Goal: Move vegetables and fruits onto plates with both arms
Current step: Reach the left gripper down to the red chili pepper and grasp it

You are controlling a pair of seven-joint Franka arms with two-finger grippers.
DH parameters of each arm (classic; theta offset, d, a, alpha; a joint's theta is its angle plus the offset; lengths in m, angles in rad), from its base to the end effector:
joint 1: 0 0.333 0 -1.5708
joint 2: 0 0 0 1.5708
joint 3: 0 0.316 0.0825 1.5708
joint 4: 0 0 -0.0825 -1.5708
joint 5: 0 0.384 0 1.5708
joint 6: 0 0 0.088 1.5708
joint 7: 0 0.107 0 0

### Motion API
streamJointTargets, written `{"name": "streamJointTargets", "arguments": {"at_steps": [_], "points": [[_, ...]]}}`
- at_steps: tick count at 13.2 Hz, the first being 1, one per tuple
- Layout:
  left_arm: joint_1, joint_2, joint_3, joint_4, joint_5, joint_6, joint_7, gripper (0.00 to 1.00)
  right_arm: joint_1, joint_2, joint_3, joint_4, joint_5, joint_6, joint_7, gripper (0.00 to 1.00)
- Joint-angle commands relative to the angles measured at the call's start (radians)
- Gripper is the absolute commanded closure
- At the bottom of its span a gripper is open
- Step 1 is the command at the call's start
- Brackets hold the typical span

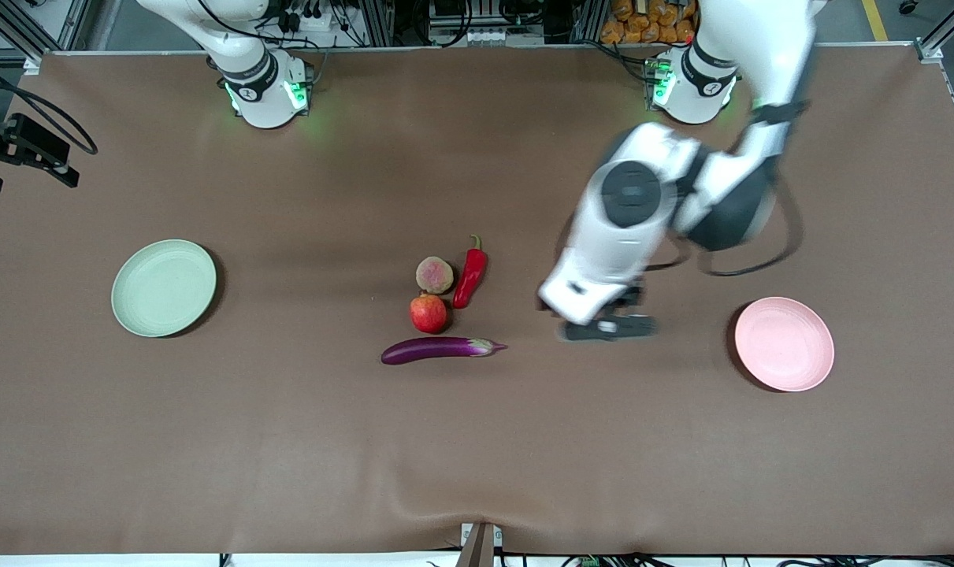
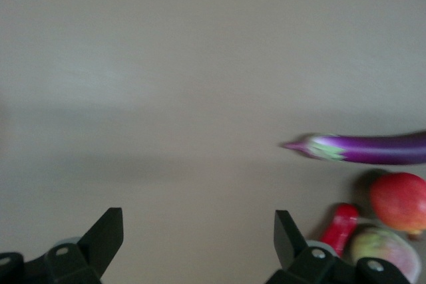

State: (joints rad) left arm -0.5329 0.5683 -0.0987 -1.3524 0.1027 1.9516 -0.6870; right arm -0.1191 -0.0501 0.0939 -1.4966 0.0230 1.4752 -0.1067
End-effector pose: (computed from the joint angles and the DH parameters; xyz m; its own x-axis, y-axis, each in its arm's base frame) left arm 0.5934 -0.4076 0.3980 0.9980 0.0347 0.0533 0.0355 -0.9993 -0.0126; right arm 0.5284 -0.0091 0.6777 0.9960 0.0836 0.0303 0.0841 -0.9963 -0.0150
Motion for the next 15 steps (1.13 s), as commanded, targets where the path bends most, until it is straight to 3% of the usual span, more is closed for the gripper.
{"name": "streamJointTargets", "arguments": {"at_steps": [1,5,9,15], "points": [[-0.086,0.073,0.008,0.029,0.018,0.064,-0.048,0.0,-0.017,-0.028,0.01,-0.025,0.009,0.007,0.009,0.0],[-0.179,0.163,0.005,0.021,-0.006,0.119,-0.065,0.0,-0.017,-0.028,0.01,-0.027,0.009,0.005,0.009,0.0],[-0.151,0.137,-0.018,-0.033,-0.225,0.075,0.0,0.0,-0.016,-0.028,0.01,-0.027,0.009,0.005,0.009,0.0],[-0.183,0.188,-0.016,-0.06,-0.182,0.079,0.035,0.0,-0.014,-0.028,0.01,-0.025,0.009,0.007,0.01,0.0]]}}
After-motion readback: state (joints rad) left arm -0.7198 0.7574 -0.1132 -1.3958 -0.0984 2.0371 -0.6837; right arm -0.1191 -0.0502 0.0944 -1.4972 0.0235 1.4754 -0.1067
